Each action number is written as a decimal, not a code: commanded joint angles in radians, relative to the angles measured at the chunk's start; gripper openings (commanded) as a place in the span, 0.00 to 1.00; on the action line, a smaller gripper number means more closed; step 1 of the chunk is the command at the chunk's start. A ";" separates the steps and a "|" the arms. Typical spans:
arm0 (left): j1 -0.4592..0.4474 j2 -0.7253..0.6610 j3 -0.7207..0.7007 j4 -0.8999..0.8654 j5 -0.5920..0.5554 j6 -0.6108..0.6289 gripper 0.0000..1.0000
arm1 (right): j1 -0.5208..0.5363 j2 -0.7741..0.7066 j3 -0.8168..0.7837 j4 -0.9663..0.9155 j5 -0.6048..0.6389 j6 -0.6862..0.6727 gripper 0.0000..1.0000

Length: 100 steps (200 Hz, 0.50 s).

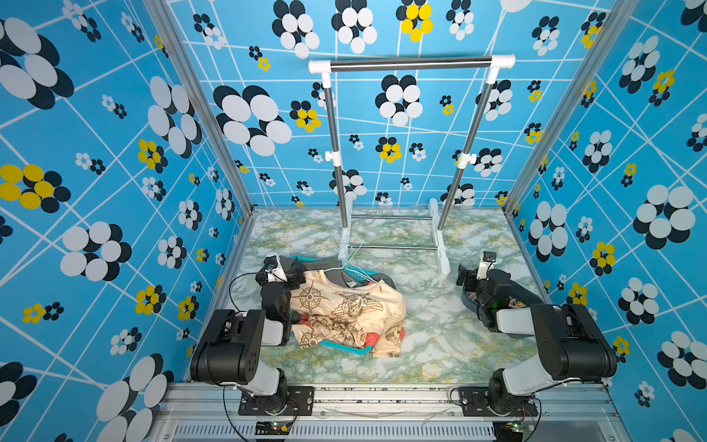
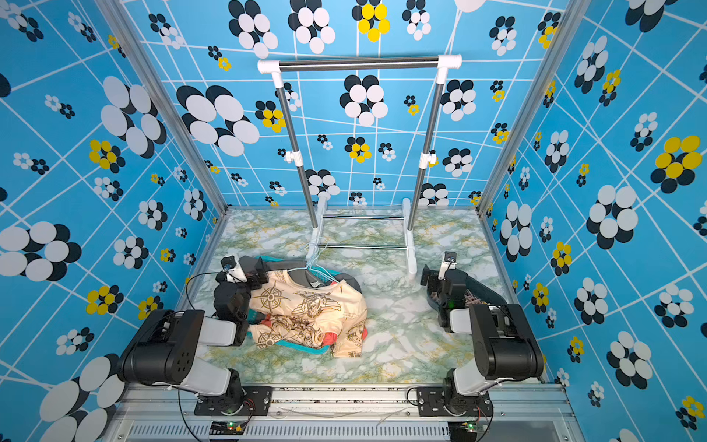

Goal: Use clothespins to secure the t-shirt on both sides of the hanger
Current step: Pick up the hanger from the basket.

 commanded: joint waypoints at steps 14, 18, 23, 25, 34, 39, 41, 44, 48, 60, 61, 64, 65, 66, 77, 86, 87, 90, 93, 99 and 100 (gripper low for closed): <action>0.013 0.021 0.064 -0.239 0.087 0.018 0.99 | -0.006 0.014 0.019 0.031 -0.015 -0.005 1.00; 0.013 0.020 0.061 -0.234 0.083 0.016 0.99 | -0.007 0.014 0.019 0.031 -0.015 -0.006 0.99; 0.013 0.022 0.057 -0.223 0.077 0.015 0.99 | -0.006 0.014 0.019 0.032 -0.015 -0.006 0.99; 0.012 0.023 0.054 -0.219 0.076 0.015 0.99 | -0.007 0.014 0.019 0.032 -0.015 -0.006 0.99; 0.013 0.022 0.044 -0.200 0.070 0.012 0.99 | -0.006 0.015 0.019 0.031 -0.015 -0.005 1.00; 0.013 0.020 0.038 -0.190 0.066 0.010 0.99 | -0.007 0.014 0.019 0.031 -0.015 -0.004 0.99; 0.013 0.022 0.036 -0.187 0.064 0.010 0.99 | -0.006 0.014 0.019 0.032 -0.015 -0.005 1.00; 0.013 0.022 0.034 -0.183 0.062 0.010 0.99 | -0.007 0.014 0.019 0.032 -0.015 -0.004 1.00; 0.013 0.023 0.033 -0.180 0.062 0.010 0.99 | -0.007 0.014 0.018 0.031 -0.015 -0.004 0.99; 0.012 0.022 0.036 -0.186 0.061 0.010 0.99 | -0.006 0.014 0.019 0.032 -0.015 -0.003 0.99; 0.011 0.022 0.036 -0.187 0.061 0.010 0.99 | -0.007 0.014 0.020 0.032 -0.015 -0.003 0.99; 0.011 0.022 0.037 -0.188 0.061 0.010 0.99 | -0.007 0.014 0.018 0.031 -0.015 -0.003 0.99; 0.011 0.022 0.038 -0.188 0.061 0.010 0.99 | -0.006 0.014 0.018 0.031 -0.015 -0.003 0.99; 0.011 0.022 0.038 -0.188 0.061 0.010 0.99 | -0.006 0.015 0.018 0.031 -0.015 -0.003 1.00; 0.011 0.023 0.036 -0.185 0.061 0.010 0.99 | -0.007 0.014 0.020 0.031 -0.015 -0.005 1.00; 0.011 0.023 0.036 -0.185 0.061 0.011 0.99 | -0.006 0.013 0.019 0.032 -0.015 -0.006 0.99; 0.011 0.022 0.036 -0.184 0.061 0.010 0.99 | -0.007 0.014 0.019 0.033 -0.015 -0.004 0.99; 0.011 0.022 0.036 -0.185 0.061 0.011 0.99 | -0.006 0.014 0.019 0.032 -0.016 -0.004 0.99; 0.011 0.022 0.036 -0.185 0.061 0.010 0.99 | -0.007 0.014 0.019 0.031 -0.015 -0.005 1.00; 0.011 0.022 0.036 -0.185 0.061 0.010 0.99 | -0.006 0.014 0.020 0.032 -0.016 -0.004 1.00; 0.011 0.022 0.036 -0.185 0.061 0.010 0.99 | -0.006 0.014 0.020 0.032 -0.016 -0.005 1.00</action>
